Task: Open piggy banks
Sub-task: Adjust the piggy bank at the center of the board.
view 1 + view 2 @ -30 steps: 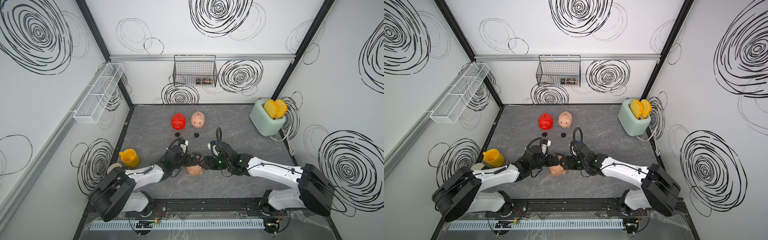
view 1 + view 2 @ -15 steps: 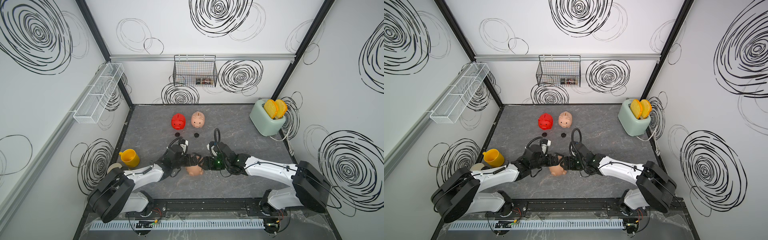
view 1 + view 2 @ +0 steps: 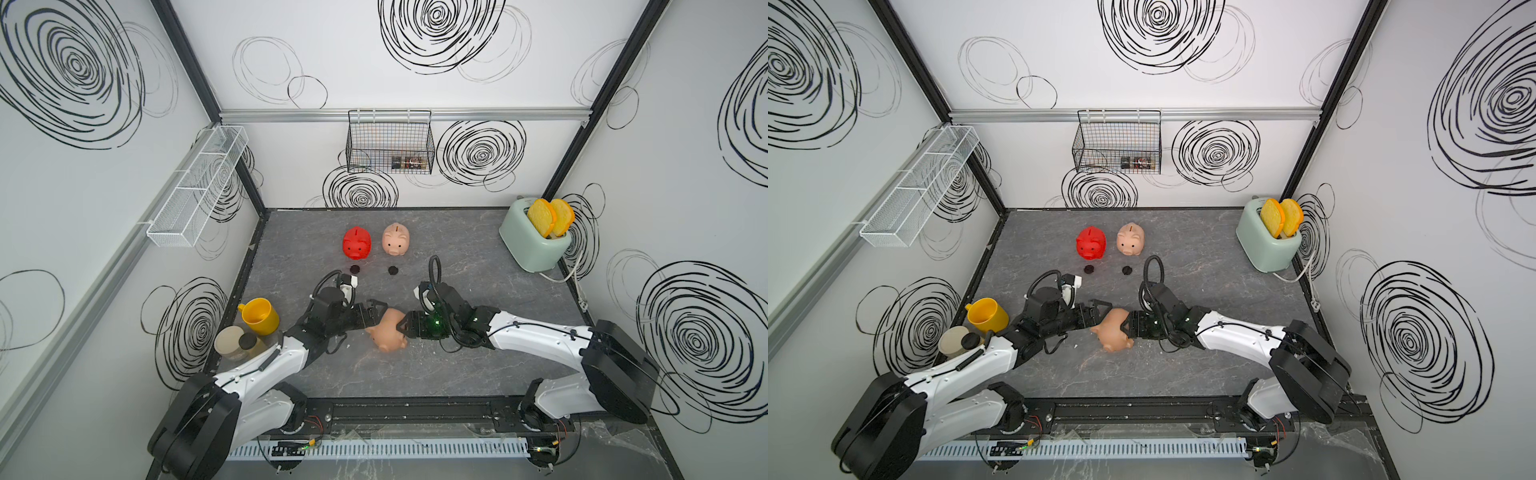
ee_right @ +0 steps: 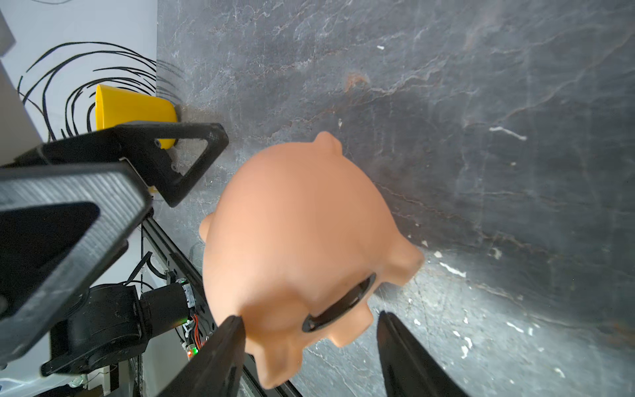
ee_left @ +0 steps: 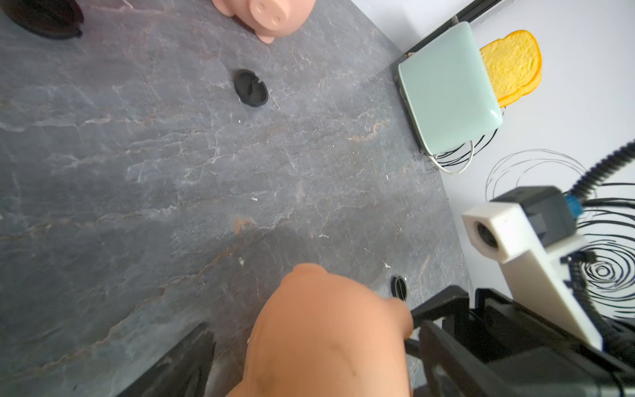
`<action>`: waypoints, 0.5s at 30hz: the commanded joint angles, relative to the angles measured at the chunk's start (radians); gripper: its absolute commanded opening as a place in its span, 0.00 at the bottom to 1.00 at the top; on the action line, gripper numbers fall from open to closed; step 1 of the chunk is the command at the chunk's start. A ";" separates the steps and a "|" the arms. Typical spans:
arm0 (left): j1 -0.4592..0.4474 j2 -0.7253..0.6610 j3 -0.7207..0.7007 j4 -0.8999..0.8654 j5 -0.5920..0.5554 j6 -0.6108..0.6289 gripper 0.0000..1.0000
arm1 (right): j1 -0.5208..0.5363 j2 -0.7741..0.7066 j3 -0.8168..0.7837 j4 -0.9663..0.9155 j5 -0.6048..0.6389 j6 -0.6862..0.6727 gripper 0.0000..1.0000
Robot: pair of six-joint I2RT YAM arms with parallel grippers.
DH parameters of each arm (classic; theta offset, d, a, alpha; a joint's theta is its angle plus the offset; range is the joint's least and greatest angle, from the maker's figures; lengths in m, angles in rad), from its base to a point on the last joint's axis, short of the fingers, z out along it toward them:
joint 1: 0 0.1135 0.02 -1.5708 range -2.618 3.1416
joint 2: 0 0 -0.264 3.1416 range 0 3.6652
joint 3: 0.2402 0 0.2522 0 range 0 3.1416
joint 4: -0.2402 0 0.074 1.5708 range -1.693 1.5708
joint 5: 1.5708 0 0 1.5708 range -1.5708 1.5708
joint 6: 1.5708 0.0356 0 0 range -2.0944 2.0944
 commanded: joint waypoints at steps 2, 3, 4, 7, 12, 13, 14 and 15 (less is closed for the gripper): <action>0.005 -0.040 -0.058 0.001 0.050 -0.011 0.96 | -0.014 0.006 -0.015 -0.043 0.032 0.007 0.65; 0.004 -0.050 -0.067 0.000 0.048 -0.018 0.96 | -0.015 0.004 -0.015 -0.046 0.034 0.006 0.64; 0.004 -0.061 -0.076 0.002 0.049 -0.026 0.96 | -0.017 0.002 -0.017 -0.050 0.036 0.007 0.63; -0.004 -0.087 -0.099 0.019 0.064 -0.053 0.98 | -0.018 -0.009 -0.026 -0.052 0.037 0.010 0.62; -0.027 -0.101 -0.112 0.032 0.069 -0.065 0.93 | -0.020 -0.034 -0.036 -0.042 0.036 0.010 0.61; -0.030 -0.098 -0.112 0.035 0.070 -0.066 0.92 | -0.020 -0.037 -0.035 -0.042 0.034 0.010 0.61; -0.034 -0.096 -0.112 0.040 0.070 -0.068 0.90 | -0.020 -0.039 -0.035 -0.042 0.034 0.010 0.61; -0.037 -0.091 -0.112 0.045 0.071 -0.070 0.88 | -0.020 -0.043 -0.032 -0.042 0.033 0.010 0.61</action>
